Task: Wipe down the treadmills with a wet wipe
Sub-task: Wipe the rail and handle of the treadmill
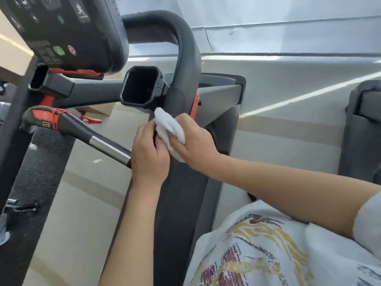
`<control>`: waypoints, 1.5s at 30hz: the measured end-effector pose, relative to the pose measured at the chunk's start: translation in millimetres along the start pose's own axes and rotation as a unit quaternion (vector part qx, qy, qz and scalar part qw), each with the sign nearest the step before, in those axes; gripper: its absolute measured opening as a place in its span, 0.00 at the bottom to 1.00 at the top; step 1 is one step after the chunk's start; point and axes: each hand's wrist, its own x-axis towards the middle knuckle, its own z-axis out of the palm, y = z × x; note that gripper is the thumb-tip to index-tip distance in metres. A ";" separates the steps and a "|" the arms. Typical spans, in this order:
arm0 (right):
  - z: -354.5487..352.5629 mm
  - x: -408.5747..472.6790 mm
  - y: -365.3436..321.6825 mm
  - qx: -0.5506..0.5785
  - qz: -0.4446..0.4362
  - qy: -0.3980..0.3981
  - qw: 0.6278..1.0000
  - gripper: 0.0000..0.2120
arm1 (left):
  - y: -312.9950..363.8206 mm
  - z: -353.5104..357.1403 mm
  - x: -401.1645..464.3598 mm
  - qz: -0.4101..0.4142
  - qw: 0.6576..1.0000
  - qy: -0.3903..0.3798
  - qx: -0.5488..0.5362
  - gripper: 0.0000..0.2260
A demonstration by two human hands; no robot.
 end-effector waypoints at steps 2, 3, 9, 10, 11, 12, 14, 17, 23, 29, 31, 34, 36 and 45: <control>-6.5 16.0 8.1 -0.072 -0.089 0.010 0.993 0.18 | 0.5 0.4 0.6 -0.018 1.000 0.013 -0.010 0.11; -10.8 29.6 13.0 -0.097 -0.112 0.016 0.989 0.18 | 1.3 1.1 0.1 -0.023 1.000 0.016 -0.009 0.13; -47.8 144.3 22.0 -0.170 -0.012 0.081 0.982 0.14 | 5.3 2.2 2.3 -0.057 0.998 0.009 0.008 0.15; -51.8 158.4 20.1 -0.179 -0.008 0.078 0.981 0.13 | 5.8 2.1 2.8 -0.059 0.998 0.007 0.007 0.15; -53.0 166.2 18.6 -0.185 -0.009 0.070 0.980 0.13 | 6.0 2.2 2.6 -0.059 0.998 0.006 0.009 0.15; -52.8 167.9 16.3 -0.189 -0.016 0.057 0.980 0.13 | 6.3 2.2 3.0 -0.059 0.998 0.006 0.010 0.15; -48.9 156.2 11.0 -0.192 -0.043 0.016 0.980 0.13 | 5.8 2.6 3.4 -0.063 0.998 0.005 0.010 0.15; -46.8 133.3 8.6 -0.201 -0.078 -0.043 0.976 0.14 | 4.5 2.9 3.5 -0.073 0.997 0.005 0.012 0.15; -64.6 214.5 13.3 -0.294 -0.065 -0.006 0.954 0.15 | 4.6 2.3 4.6 -0.067 0.997 -0.006 0.044 0.16; -61.0 233.7 2.9 -0.348 -0.029 -0.051 0.936 0.16 | 1.9 2.0 4.3 -0.065 0.997 -0.013 0.045 0.17; -54.3 205.9 -3.1 -0.335 -0.043 -0.065 0.939 0.15 | 1.0 1.7 3.8 -0.063 0.997 -0.013 0.052 0.17; -42.2 155.0 -12.1 -0.284 -0.033 -0.071 0.956 0.13 | 1.5 1.2 3.7 -0.056 0.997 -0.014 0.053 0.18; -39.7 138.4 -16.2 -0.269 -0.027 -0.055 0.961 0.14 | 1.2 -0.4 3.8 -0.055 0.997 -0.013 0.046 0.18; -51.7 195.9 -14.3 -0.345 -0.032 -0.044 0.937 0.14 | -5.1 -7.2 -0.5 -0.081 0.996 -0.012 -0.020 0.19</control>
